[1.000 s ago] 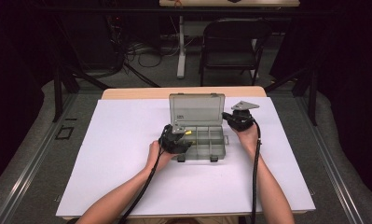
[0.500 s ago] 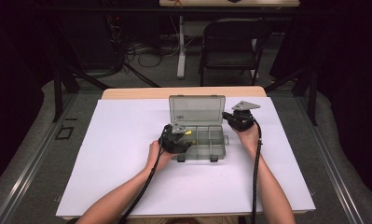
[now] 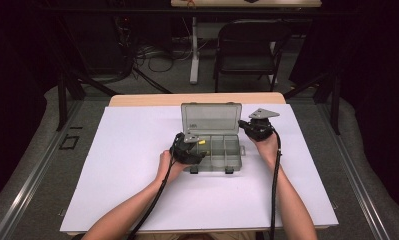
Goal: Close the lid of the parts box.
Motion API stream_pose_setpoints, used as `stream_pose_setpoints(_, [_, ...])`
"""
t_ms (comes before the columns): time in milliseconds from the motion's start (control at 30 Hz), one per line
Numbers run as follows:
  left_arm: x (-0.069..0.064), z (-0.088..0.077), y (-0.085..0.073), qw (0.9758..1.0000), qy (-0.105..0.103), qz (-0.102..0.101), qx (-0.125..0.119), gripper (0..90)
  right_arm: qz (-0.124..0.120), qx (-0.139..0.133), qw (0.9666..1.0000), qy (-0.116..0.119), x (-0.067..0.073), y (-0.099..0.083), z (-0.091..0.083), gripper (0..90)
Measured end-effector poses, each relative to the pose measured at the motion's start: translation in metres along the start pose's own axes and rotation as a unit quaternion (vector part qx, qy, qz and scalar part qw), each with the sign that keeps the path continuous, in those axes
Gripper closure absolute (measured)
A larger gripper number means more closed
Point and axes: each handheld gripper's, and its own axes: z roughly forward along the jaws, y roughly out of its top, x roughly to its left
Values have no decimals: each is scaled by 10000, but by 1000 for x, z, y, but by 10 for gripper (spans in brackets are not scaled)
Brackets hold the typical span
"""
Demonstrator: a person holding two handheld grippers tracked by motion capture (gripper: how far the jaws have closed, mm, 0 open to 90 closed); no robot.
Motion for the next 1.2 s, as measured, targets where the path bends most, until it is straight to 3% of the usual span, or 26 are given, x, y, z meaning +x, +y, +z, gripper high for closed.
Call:
stream_pose_setpoints(200, [1,-2,2,10000,20,-34,-75,330,-33,-46,10000,3,0,1,-2,900])
stream_pose_setpoints(500, [7,-20,12,9994,3,26,-335,147,-68,-66,10000,7,0,1,-2,900])
stream_pose_setpoints(833, [29,-41,21,9978,185,-332,-546,0,-166,-54,9998,11,1,1,-3,900])
stream_pose_setpoints(967, [41,-48,27,9970,193,-416,-622,0,-201,-38,9998,-6,2,2,-4,900])
stream_pose_setpoints(1100, [51,-52,33,9956,344,-384,-779,10,-220,-42,9997,-13,2,2,-5,900])
stream_pose_setpoints(1200, [57,-53,33,9930,388,-498,-1000,183,-232,-46,9997,-2,2,2,-5,900])
